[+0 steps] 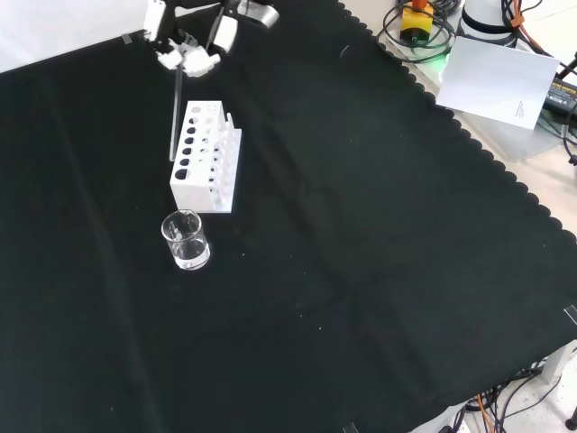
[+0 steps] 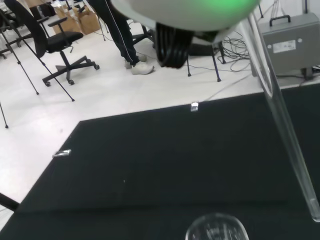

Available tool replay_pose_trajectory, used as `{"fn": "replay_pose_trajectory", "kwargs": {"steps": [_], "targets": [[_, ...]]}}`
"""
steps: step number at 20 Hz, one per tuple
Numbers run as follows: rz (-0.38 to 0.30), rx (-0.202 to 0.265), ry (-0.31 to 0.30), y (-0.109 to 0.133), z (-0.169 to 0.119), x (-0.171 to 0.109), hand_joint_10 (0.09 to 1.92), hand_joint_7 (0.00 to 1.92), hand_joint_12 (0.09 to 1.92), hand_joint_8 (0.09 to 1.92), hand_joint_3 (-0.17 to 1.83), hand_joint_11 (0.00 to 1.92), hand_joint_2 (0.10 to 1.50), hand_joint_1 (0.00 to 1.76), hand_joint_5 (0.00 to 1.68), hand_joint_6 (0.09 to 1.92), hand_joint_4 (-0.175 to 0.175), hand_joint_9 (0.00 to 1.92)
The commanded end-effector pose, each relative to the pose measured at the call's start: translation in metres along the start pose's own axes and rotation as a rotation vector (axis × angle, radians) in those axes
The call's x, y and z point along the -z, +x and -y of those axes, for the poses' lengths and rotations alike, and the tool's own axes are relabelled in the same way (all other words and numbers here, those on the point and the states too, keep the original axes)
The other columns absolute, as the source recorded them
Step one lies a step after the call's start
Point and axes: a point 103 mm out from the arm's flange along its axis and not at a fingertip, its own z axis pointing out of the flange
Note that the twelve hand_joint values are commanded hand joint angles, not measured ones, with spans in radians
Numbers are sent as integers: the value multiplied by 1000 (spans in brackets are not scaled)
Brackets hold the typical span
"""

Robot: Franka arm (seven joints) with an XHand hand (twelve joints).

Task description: Stir in the beaker to the left of the white test tube rack with the glass rod.

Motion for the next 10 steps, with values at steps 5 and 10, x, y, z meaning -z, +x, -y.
{"fn": "replay_pose_trajectory", "kwargs": {"steps": [5, 10], "targets": [[-18, 83, 28, 30, -20, -3, 832, 1135, 736, 1312, 890, 1679, 636, 1302, 1055, 886, -175, 1663], [-26, 113, 39, 44, -17, -7, 831, 1136, 737, 1312, 892, 1680, 635, 1302, 1055, 886, -175, 1664]]}}
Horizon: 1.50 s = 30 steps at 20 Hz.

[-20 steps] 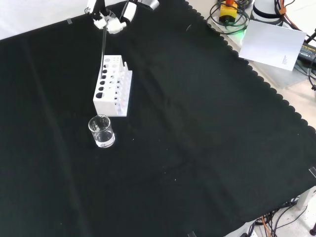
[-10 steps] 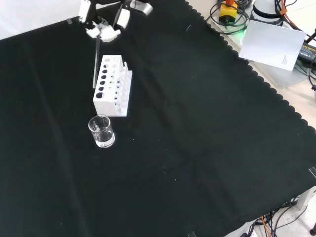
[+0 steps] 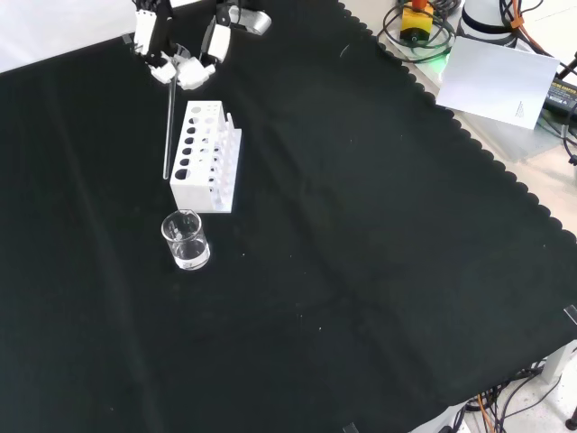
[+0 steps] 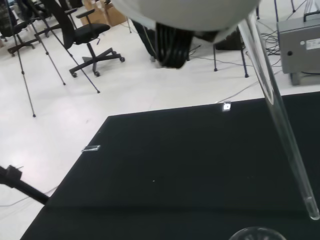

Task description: Stir in the beaker to the left of the white test tube rack with the glass rod.

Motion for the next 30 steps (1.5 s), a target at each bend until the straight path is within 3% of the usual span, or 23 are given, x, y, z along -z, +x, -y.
{"fn": "replay_pose_trajectory", "kwargs": {"steps": [1, 13, 16, 18, 30], "targets": [[-8, 38, 14, 17, 1, -5, 831, 1136, 737, 1312, 892, 1680, 635, 1302, 1055, 886, -175, 1664], [-46, 74, 64, 30, -10, -38, 830, 1137, 740, 1312, 896, 1683, 633, 1302, 1057, 886, -175, 1667], [-55, 70, 71, 28, -12, -42, 829, 1137, 741, 1312, 897, 1683, 632, 1302, 1057, 886, -175, 1668], [-27, 51, 102, 27, -12, -46, 829, 1138, 742, 1312, 898, 1683, 631, 1302, 1057, 886, -175, 1668], [-80, 45, 101, 13, -19, -64, 827, 1138, 745, 1312, 900, 1684, 630, 1303, 1058, 886, -175, 1670]]}}
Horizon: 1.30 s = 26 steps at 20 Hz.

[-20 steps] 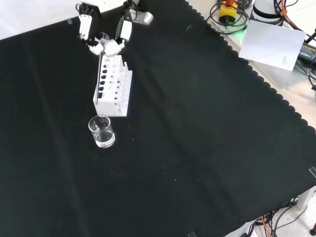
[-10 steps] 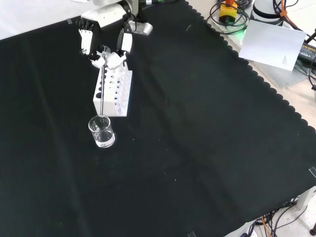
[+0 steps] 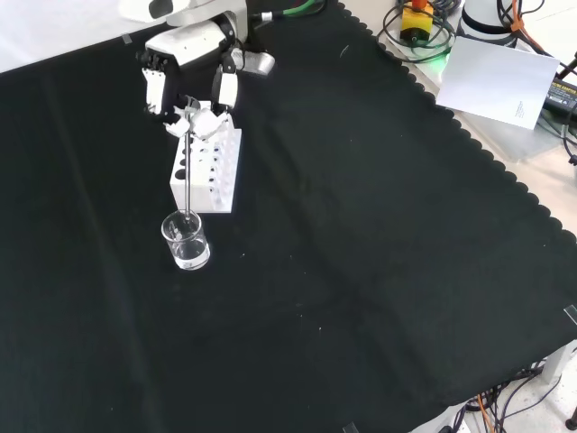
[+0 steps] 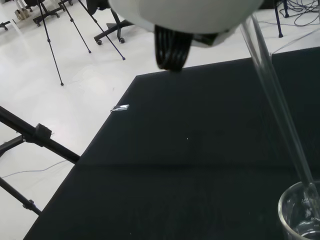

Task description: Stir in the beaker to the left of the white test tube rack with the glass rod.

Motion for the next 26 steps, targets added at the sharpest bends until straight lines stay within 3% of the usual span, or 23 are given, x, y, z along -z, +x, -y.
{"fn": "replay_pose_trajectory", "kwargs": {"steps": [1, 9, 14, 26], "targets": [[-21, -6, 4, -10, -7, -5, 827, 1138, 745, 1312, 900, 1684, 630, 1303, 1058, 886, -175, 1670], [-43, -13, 1, -27, -18, -22, 826, 1139, 748, 1312, 901, 1684, 629, 1303, 1059, 886, -175, 1671], [-49, -35, 31, -41, -22, -31, 826, 1139, 749, 1312, 902, 1684, 629, 1303, 1058, 886, -175, 1672], [-87, -112, 67, -71, -4, -50, 825, 1139, 752, 1312, 902, 1683, 629, 1303, 1058, 886, -175, 1674]]}}
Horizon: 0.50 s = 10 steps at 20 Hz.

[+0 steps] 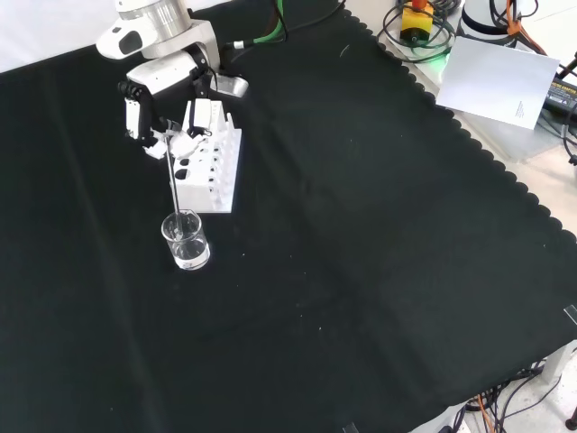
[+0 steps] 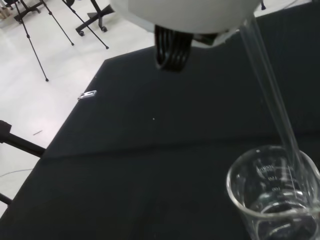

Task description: Stir in the beaker to the left of the white test tube rack with the glass rod.

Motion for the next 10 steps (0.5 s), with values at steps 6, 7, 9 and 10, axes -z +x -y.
{"fn": "replay_pose_trajectory", "kwargs": {"steps": [6, 7, 9, 10], "targets": [[-32, -22, 41, 9, 17, -18, 825, 1140, 754, 1312, 903, 1683, 628, 1303, 1059, 886, -175, 1675], [-29, -14, 47, 14, 17, -20, 825, 1140, 754, 1312, 903, 1683, 628, 1303, 1059, 886, -175, 1675], [-24, 0, 49, 24, 15, -23, 825, 1140, 755, 1312, 904, 1683, 628, 1303, 1059, 886, -175, 1675], [-23, 5, 50, 29, 13, -24, 825, 1140, 755, 1312, 904, 1683, 628, 1303, 1059, 886, -175, 1675]]}}
